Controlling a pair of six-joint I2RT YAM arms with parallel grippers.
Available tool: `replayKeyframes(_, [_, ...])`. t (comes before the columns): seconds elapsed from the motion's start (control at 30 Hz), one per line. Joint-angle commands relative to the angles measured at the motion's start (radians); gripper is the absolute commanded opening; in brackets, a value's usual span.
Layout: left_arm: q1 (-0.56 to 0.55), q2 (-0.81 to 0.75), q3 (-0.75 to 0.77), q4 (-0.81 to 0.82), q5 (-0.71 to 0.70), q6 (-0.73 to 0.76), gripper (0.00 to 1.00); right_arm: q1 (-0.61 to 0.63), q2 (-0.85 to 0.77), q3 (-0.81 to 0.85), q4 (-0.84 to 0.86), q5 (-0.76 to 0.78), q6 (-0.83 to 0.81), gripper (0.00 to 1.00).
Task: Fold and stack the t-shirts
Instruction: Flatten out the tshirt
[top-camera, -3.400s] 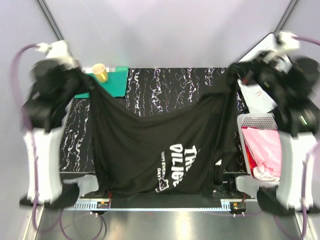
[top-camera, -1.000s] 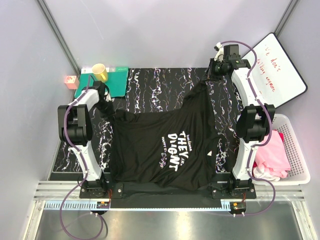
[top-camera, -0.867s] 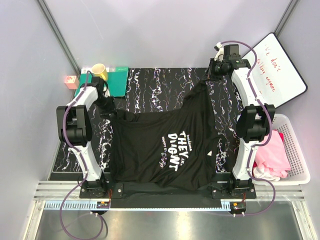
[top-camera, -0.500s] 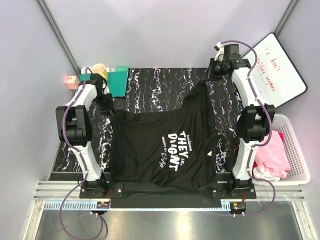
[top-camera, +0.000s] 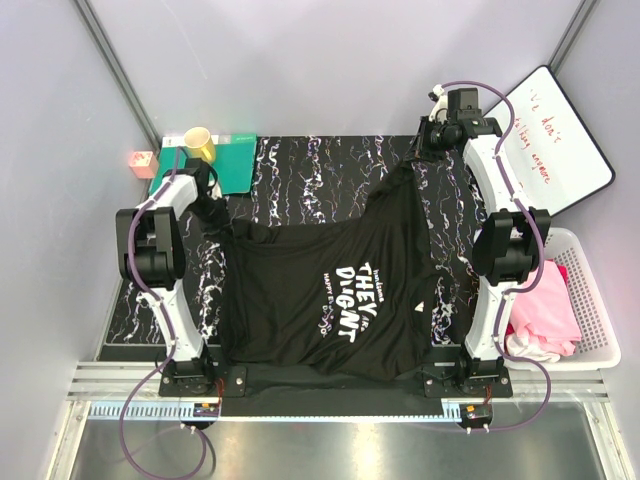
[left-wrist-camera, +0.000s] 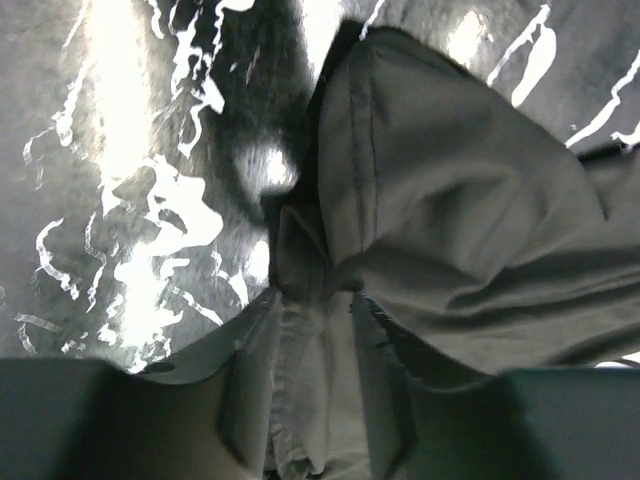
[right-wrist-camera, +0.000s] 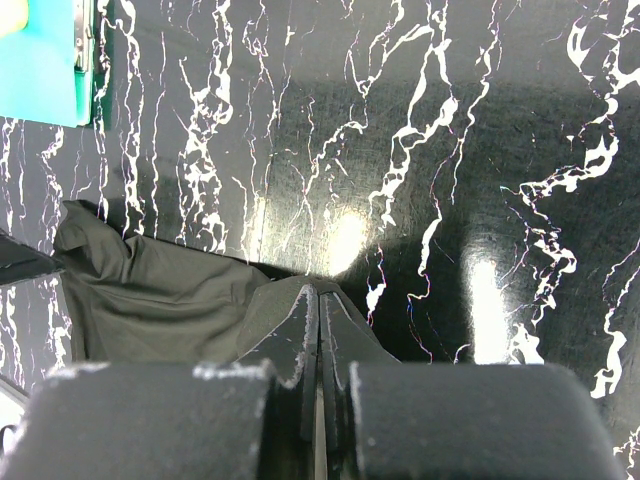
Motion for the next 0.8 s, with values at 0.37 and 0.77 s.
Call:
replayKeyframes(0.37, [0.003,-0.101,0.051,0.041,0.058,-0.016,0.0,0.002,-0.053,0.027,0.017,-0.012,-0.018,0.0])
replayKeyframes(0.77, [0.004,-0.461,0.319,0.13,0.018,-0.163,0.0,0.002,-0.317,0.148,0.008,0.031,0.002,0.0])
